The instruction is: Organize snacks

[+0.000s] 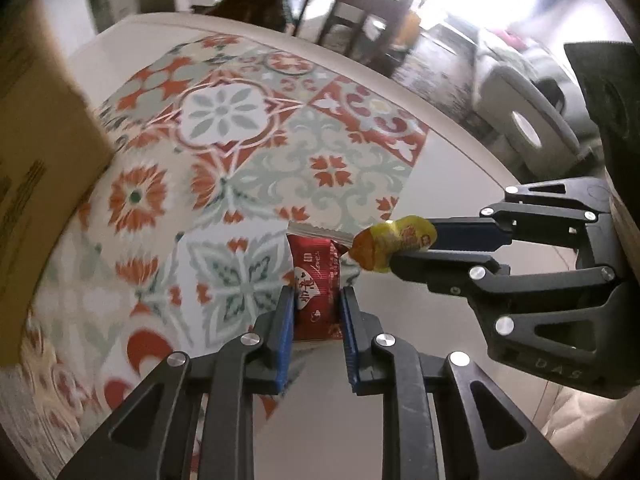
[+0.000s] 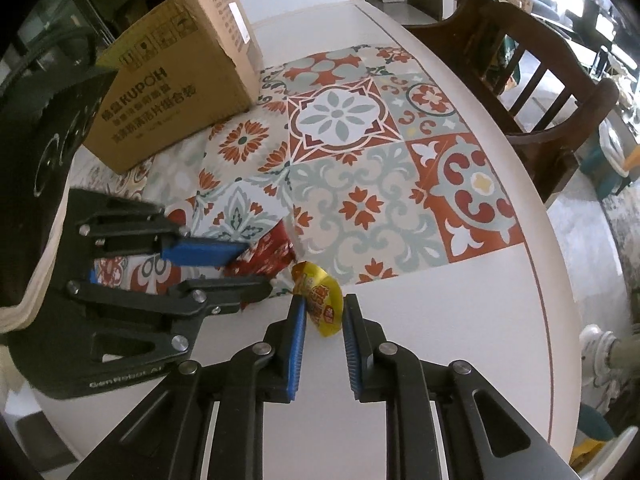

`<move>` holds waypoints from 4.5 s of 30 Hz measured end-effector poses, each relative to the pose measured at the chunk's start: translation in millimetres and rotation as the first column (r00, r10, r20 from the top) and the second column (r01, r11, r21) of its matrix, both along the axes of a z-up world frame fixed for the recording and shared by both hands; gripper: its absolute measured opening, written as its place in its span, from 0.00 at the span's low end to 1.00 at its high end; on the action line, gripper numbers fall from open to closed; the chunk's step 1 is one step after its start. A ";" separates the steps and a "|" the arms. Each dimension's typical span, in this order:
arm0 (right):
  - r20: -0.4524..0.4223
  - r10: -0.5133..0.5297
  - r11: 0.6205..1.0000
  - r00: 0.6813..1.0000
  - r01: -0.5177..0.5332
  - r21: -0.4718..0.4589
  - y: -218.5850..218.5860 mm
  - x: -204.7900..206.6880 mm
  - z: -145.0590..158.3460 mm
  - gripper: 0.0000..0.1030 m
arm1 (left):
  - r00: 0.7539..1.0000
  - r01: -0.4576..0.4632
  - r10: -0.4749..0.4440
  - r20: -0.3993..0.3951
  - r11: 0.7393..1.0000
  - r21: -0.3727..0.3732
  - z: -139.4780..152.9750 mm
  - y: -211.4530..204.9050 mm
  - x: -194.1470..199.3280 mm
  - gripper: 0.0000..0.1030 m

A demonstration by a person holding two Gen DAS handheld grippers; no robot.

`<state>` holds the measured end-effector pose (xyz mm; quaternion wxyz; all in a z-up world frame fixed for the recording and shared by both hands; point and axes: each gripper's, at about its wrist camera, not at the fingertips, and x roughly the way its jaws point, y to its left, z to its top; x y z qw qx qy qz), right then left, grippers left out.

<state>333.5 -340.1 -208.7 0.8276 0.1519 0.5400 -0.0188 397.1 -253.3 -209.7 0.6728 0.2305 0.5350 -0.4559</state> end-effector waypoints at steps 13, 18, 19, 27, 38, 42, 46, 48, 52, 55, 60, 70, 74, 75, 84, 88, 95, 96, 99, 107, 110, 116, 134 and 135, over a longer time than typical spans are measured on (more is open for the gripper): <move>0.071 0.042 0.999 0.997 -0.042 -0.004 9.9 -4.0 34.4 0.19 | 0.930 -0.366 0.366 -0.024 0.920 -0.141 44.9 57.4 -11.8 0.22; 0.137 0.094 0.995 0.986 -0.089 -0.036 24.1 -4.5 62.2 0.19 | 0.889 -0.449 0.458 0.016 0.877 -0.169 68.1 80.3 -17.4 0.22; 0.149 0.101 0.995 0.984 -0.096 -0.039 26.1 -4.4 67.0 0.19 | 0.881 -0.462 0.472 0.021 0.869 -0.176 72.7 84.3 -18.4 0.22; 0.260 0.173 0.985 0.950 -0.162 -0.065 47.2 4.0 111.1 0.19 | 0.796 -0.555 0.597 0.098 0.786 -0.273 121.0 115.9 -23.2 0.22; 0.399 0.232 0.973 0.887 -0.211 -0.098 65.1 27.1 163.3 0.19 | 0.681 -0.608 0.699 0.218 0.706 -0.363 181.3 139.0 -5.9 0.22; 0.445 0.240 0.971 0.863 -0.215 -0.107 67.1 39.6 180.2 0.19 | 0.647 -0.621 0.721 0.246 0.686 -0.380 195.9 143.1 5.7 0.22; 0.476 0.236 0.972 0.847 -0.213 -0.104 67.3 58.9 194.9 0.19 | 0.618 -0.629 0.737 0.273 0.672 -0.390 211.2 148.7 20.5 0.22; 0.487 0.238 0.971 0.840 -0.216 -0.101 67.7 71.4 200.5 0.19 | 0.602 -0.635 0.744 0.290 0.666 -0.390 217.4 151.2 29.7 0.22; 0.482 0.241 0.969 0.842 -0.232 -0.081 68.5 98.9 204.8 0.19 | 0.588 -0.649 0.750 0.304 0.662 -0.376 222.9 153.9 54.8 0.22; 0.469 0.254 0.967 0.846 -0.240 -0.090 72.3 120.8 205.1 0.19 | 0.592 -0.664 0.757 0.278 0.653 -0.364 222.2 156.3 77.6 0.22; 0.452 0.287 0.958 0.845 -0.253 -0.135 80.2 154.2 206.4 0.19 | 0.602 -0.692 0.766 0.226 0.641 -0.332 212.8 158.2 116.9 0.22; 0.367 0.307 0.952 0.878 -0.277 -0.134 82.4 207.1 191.9 0.19 | 0.633 -0.718 0.755 0.172 0.656 -0.234 187.0 149.6 176.2 0.22; 0.311 0.297 0.955 0.903 -0.281 -0.095 78.4 226.7 178.8 0.19 | 0.633 -0.719 0.750 0.189 0.661 -0.215 179.3 146.0 189.8 0.30; 0.301 0.295 0.956 0.907 -0.281 -0.089 77.0 230.8 175.8 0.19 | 0.631 -0.721 0.752 0.190 0.659 -0.215 178.8 145.9 191.7 0.41; 0.301 0.232 0.971 0.925 -0.200 -0.134 65.8 210.3 182.1 0.53 | 0.561 -0.732 0.760 0.328 0.640 -0.234 196.3 154.2 156.8 0.57; 0.356 0.221 0.966 0.908 -0.155 -0.206 67.0 177.1 198.6 0.69 | 0.480 -0.739 0.765 0.430 0.617 -0.272 217.2 159.9 119.2 0.71; 0.458 0.183 0.957 0.870 -0.051 -0.285 64.1 92.0 235.4 0.84 | 0.367 -0.715 0.768 0.524 0.593 -0.369 250.8 171.0 33.0 0.96; 0.466 0.188 0.955 0.865 -0.050 -0.293 64.6 78.1 239.4 0.84 | 0.353 -0.711 0.769 0.534 0.591 -0.381 253.1 171.7 22.1 0.98; 0.478 0.190 0.958 0.858 -0.055 -0.283 65.1 46.4 245.7 0.84 | 0.335 -0.698 0.775 0.536 0.586 -0.411 258.5 175.6 -11.6 0.99; 0.467 0.176 0.961 0.866 -0.049 -0.273 66.8 -22.1 236.2 0.84 | 0.317 -0.699 0.786 0.530 0.572 -0.430 249.4 182.9 -88.9 1.00; 0.461 0.153 0.964 0.874 -0.029 -0.265 65.4 -48.5 229.8 0.84 | 0.346 -0.692 0.774 0.531 0.592 -0.412 240.4 183.9 -112.0 1.00; 0.471 0.135 0.957 0.872 0.009 -0.290 70.5 -98.5 222.4 0.84 | 0.392 -0.686 0.763 0.514 0.614 -0.390 225.8 185.0 -149.2 1.00; 0.510 0.196 0.957 0.837 -0.050 -0.286 57.4 -214.5 229.7 0.84 | 0.360 -0.705 0.798 0.483 0.571 -0.419 228.7 171.8 -282.3 1.00; 0.512 0.198 0.958 0.835 -0.054 -0.283 56.9 -219.4 229.5 0.84 | 0.357 -0.706 0.800 0.481 0.569 -0.422 229.6 172.3 -286.6 1.00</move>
